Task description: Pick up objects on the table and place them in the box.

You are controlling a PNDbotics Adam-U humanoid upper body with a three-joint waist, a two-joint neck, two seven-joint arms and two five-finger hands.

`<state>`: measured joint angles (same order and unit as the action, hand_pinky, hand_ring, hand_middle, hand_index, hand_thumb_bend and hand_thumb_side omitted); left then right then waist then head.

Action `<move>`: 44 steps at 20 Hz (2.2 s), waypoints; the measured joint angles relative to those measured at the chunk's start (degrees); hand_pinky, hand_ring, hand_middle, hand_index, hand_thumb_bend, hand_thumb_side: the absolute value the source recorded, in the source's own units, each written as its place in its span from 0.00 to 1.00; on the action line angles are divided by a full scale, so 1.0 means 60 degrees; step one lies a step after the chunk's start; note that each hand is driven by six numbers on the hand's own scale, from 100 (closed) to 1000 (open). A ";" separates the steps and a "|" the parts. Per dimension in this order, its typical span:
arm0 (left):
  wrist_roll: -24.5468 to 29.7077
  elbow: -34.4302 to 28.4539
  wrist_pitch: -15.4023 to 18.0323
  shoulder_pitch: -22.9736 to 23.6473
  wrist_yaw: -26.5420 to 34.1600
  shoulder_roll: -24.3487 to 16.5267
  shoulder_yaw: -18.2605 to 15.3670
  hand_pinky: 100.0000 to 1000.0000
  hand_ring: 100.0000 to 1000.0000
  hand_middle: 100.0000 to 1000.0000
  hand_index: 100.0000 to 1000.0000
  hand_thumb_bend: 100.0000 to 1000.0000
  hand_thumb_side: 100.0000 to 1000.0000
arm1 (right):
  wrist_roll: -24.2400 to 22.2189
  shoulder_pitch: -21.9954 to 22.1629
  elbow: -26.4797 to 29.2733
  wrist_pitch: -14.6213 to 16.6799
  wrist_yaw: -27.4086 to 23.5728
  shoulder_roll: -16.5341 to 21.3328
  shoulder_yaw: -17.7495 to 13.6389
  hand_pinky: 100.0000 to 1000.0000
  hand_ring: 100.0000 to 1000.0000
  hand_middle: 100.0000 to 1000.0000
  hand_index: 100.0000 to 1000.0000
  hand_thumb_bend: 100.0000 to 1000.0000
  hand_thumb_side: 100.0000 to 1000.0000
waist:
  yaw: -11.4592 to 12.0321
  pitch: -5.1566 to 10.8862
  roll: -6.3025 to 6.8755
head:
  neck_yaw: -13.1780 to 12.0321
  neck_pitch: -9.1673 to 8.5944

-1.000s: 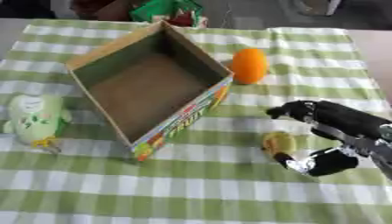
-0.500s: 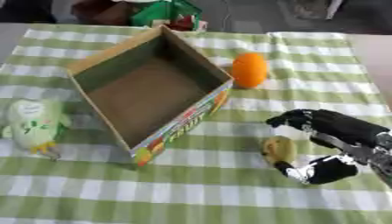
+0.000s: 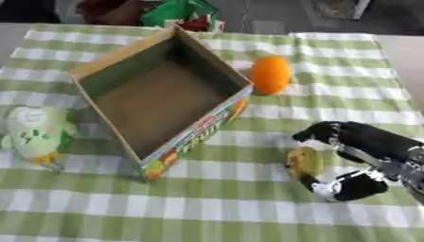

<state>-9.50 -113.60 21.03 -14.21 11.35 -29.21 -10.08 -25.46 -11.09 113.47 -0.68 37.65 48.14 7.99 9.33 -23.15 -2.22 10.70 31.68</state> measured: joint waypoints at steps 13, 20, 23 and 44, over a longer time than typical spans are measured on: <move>0.0025 0.0000 -0.0016 -0.0017 0.0026 0.0001 0.0000 0.40 0.58 0.62 0.72 0.00 0.79 | 0.0643 -0.0093 0.0003 -0.0346 -0.0153 -0.0006 -0.0036 0.68 0.68 0.23 0.44 0.00 0.08 | 0.0021 -0.0026 0.0000 | -0.0002 -0.0007; 0.0031 0.0000 -0.0021 -0.0018 0.0031 0.0006 0.0000 0.40 0.58 0.62 0.72 0.00 0.79 | 0.2422 -0.0186 0.0003 -0.0772 -0.1006 -0.0035 -0.0061 0.65 0.59 0.13 0.36 0.00 0.20 | 0.0020 -0.0026 -0.0003 | -0.0002 -0.0007; 0.0036 0.0000 -0.0026 -0.0018 0.0034 0.0008 0.0000 0.40 0.58 0.62 0.72 0.00 0.79 | 0.2883 -0.0261 0.0003 -0.0830 -0.1376 -0.0060 -0.0056 0.65 0.59 0.14 0.38 0.00 0.20 | 0.0021 -0.0026 -0.0006 | -0.0002 -0.0007; 0.0072 0.0000 -0.0062 -0.0030 0.0125 0.0027 0.0006 0.40 0.58 0.62 0.71 0.00 0.79 | 0.3022 -0.2184 0.0003 -0.0519 -0.2423 -0.0088 -0.0029 0.66 0.64 0.27 0.54 0.00 0.23 | 0.0103 0.0138 -0.0038 | 0.0094 0.0006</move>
<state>-9.06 -113.60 20.66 -14.39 12.10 -29.04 -10.05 -7.32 -24.19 113.49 -3.80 23.12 47.61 7.81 9.95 -22.33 -2.45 11.27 31.72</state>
